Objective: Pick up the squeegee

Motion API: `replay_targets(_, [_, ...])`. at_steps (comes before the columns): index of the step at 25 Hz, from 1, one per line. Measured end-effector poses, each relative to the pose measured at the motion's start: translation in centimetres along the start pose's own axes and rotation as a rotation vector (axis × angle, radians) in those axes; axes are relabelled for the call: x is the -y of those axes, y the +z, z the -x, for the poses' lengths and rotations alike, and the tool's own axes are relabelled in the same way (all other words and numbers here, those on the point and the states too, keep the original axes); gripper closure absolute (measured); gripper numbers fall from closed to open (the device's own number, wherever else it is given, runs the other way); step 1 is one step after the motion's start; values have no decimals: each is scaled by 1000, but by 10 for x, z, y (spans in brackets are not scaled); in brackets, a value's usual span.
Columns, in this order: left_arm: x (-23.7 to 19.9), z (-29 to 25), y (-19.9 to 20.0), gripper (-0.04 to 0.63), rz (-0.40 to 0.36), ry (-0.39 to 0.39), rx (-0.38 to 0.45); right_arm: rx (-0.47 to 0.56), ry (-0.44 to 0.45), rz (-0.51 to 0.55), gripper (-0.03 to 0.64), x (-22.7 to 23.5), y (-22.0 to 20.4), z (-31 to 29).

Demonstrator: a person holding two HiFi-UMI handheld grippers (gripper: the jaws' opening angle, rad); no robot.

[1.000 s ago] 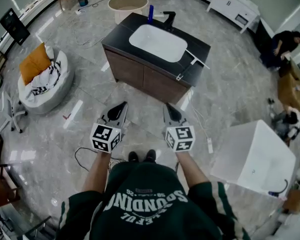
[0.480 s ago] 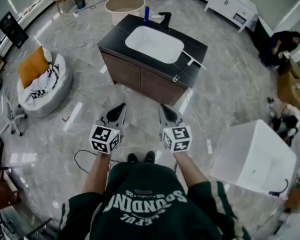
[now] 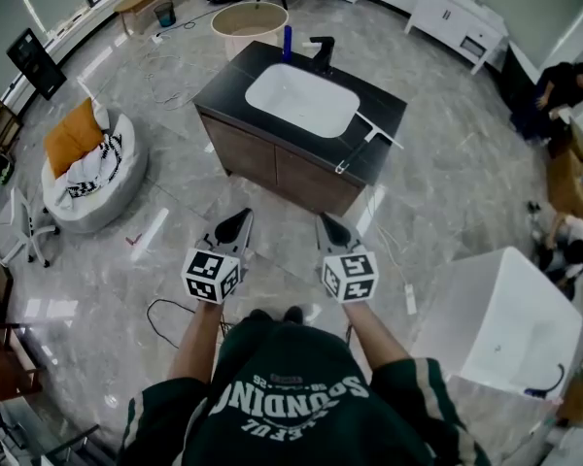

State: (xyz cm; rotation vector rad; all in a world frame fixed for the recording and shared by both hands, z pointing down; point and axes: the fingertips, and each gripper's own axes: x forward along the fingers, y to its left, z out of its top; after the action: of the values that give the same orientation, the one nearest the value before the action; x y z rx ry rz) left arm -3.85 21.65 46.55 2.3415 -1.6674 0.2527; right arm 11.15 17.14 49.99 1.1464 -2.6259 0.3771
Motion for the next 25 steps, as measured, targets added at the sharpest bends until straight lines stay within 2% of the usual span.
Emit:
replay_targets(11, [-5, -36, 5, 594, 8, 18, 1, -1, 43, 33, 615, 26, 8, -23])
replay_targets(20, [-42, -97, 0, 594, 4, -40, -11, -9, 28, 36, 615, 45, 7, -79])
replay_targets(25, [-78, -140, 13, 594, 1, -92, -24, -21, -11, 14, 615, 61, 22, -124])
